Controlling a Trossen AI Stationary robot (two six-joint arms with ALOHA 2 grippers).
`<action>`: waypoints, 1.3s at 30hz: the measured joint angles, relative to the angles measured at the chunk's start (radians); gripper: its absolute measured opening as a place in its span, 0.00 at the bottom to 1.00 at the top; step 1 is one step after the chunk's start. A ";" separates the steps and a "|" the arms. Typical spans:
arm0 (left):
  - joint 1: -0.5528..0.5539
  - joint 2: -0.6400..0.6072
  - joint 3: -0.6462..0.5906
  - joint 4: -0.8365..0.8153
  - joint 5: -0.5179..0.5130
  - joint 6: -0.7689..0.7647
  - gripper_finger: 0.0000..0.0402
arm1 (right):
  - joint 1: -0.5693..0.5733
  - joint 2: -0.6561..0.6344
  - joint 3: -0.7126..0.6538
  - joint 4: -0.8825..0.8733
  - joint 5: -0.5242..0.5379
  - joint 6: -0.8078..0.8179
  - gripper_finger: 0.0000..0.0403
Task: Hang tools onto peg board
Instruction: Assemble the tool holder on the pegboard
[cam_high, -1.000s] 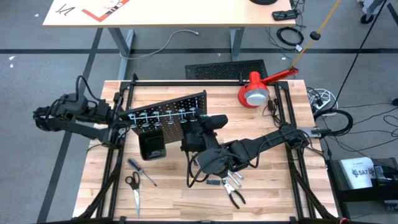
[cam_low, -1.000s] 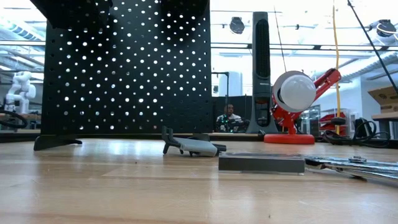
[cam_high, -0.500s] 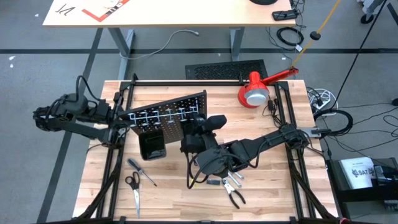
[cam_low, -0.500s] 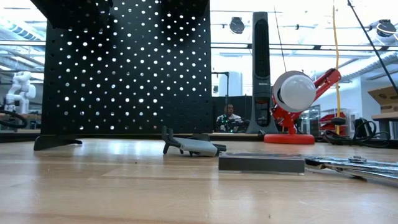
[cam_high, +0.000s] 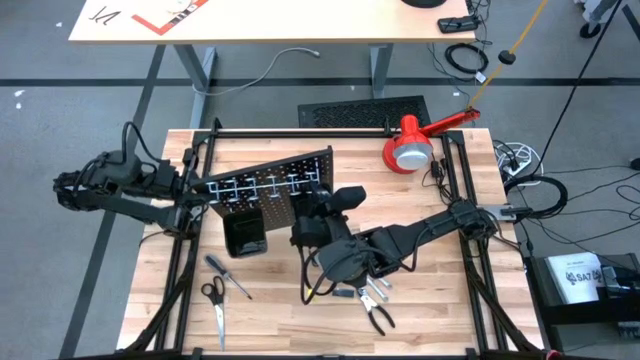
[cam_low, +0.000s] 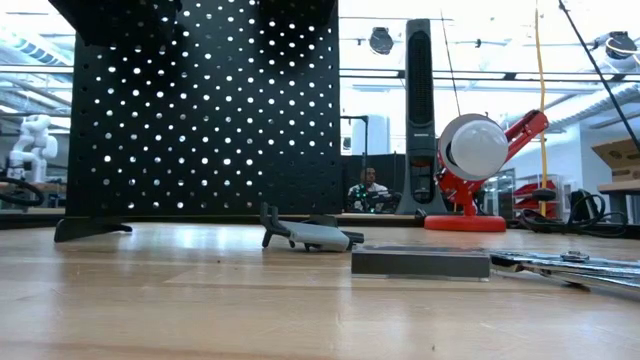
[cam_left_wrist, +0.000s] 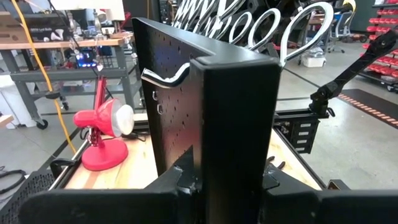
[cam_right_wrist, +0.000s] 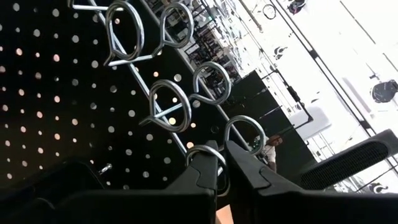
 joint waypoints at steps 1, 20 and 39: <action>0.000 0.000 0.000 0.000 0.001 0.000 0.15 | 0.001 0.000 0.000 0.000 0.002 0.000 0.02; 0.000 0.000 0.000 -0.001 -0.002 -0.005 0.15 | 0.001 0.000 0.000 0.012 0.003 -0.020 0.02; 0.002 0.001 0.000 -0.001 0.026 -0.004 0.15 | -0.002 -0.033 0.000 -0.074 -0.055 -0.081 0.01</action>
